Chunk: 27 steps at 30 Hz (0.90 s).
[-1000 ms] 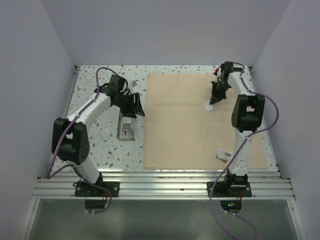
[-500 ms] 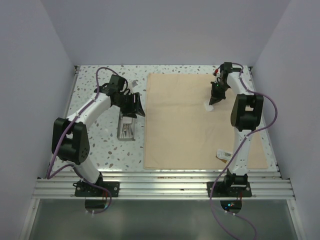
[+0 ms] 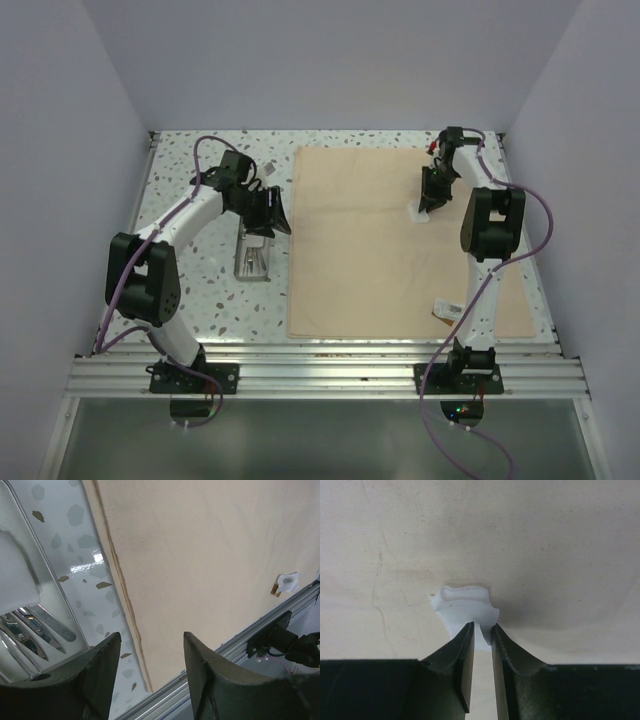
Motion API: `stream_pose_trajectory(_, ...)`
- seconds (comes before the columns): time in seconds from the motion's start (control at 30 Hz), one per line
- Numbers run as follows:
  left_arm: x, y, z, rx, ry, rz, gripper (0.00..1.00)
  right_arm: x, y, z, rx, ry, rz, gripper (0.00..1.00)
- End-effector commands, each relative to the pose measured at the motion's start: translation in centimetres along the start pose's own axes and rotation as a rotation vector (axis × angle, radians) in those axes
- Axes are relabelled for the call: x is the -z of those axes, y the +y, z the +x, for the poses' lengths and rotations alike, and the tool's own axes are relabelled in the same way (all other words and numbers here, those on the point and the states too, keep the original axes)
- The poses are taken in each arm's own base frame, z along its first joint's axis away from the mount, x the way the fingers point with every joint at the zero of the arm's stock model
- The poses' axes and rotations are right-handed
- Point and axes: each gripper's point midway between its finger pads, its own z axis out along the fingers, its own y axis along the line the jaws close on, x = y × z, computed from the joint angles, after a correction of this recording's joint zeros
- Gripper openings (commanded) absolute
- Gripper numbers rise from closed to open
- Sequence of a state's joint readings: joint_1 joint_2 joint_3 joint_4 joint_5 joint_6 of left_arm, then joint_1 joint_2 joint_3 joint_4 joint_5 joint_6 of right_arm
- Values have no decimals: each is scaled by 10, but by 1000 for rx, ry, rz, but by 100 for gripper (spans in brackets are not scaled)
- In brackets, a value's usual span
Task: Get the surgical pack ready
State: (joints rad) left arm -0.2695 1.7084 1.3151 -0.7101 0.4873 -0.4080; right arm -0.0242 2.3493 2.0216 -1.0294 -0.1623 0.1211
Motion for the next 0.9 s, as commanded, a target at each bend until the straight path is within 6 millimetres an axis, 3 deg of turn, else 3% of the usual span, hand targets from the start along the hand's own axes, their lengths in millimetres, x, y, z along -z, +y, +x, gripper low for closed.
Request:
stream_pose_trajectory(0.0, -2, -8, -10, -26, -27, 37, 57, 23, 0, -10, 10, -47, 32, 26)
stream_pose_trajectory(0.5, 1, -8, -7, -29, -24, 29, 57, 2, -2, -9, 10, -14, 25, 36)
stream_pose_trajectory(0.87, 2, -7, -6, -23, -23, 24, 57, -20, -4, 1, -2, 11, 22, 34)
